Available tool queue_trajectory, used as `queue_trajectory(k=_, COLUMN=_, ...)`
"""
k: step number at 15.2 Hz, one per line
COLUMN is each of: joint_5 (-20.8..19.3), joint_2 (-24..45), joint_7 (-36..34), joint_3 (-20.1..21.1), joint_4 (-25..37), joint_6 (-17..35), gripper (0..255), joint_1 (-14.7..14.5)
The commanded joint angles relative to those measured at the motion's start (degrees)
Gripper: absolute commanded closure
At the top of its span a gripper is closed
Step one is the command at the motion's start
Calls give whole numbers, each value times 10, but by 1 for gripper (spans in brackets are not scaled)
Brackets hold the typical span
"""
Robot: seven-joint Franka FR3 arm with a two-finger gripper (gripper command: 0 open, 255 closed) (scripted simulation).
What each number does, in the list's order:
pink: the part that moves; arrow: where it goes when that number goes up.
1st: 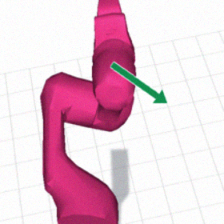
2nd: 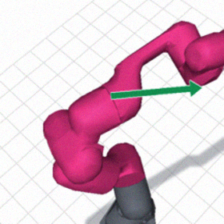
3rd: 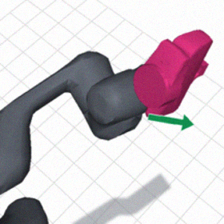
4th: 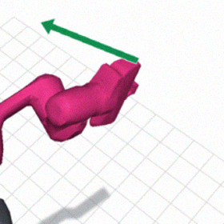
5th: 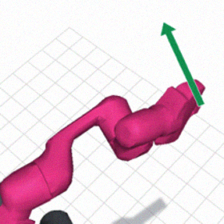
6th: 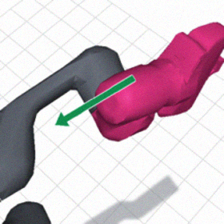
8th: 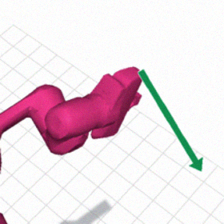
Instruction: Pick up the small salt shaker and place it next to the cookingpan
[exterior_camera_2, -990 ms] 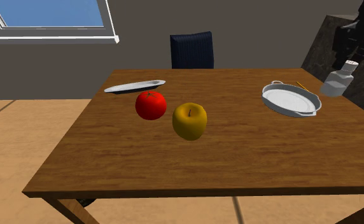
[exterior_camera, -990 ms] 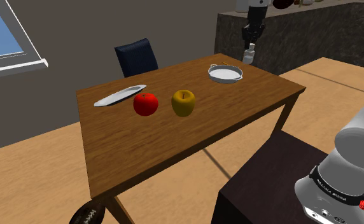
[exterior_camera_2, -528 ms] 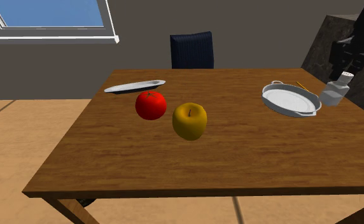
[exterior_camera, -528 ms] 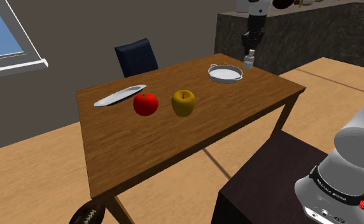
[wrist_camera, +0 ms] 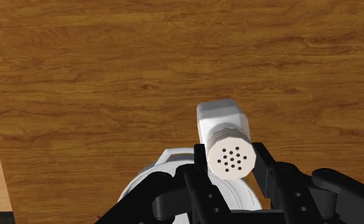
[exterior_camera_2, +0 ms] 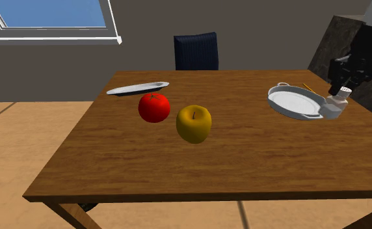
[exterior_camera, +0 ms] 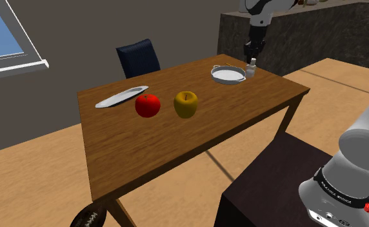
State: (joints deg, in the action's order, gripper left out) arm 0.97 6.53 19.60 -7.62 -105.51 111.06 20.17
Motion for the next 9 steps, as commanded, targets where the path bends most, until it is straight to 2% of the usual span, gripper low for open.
queue_trajectory(k=1, joint_5=1, joint_2=5, joint_7=1, joint_3=0, joint_4=-11, joint_6=16, gripper=255, joint_1=0)
queue_trajectory(k=9, joint_5=4, joint_2=24, joint_7=3, joint_3=0, joint_4=-50, joint_6=74, gripper=255, joint_1=1)
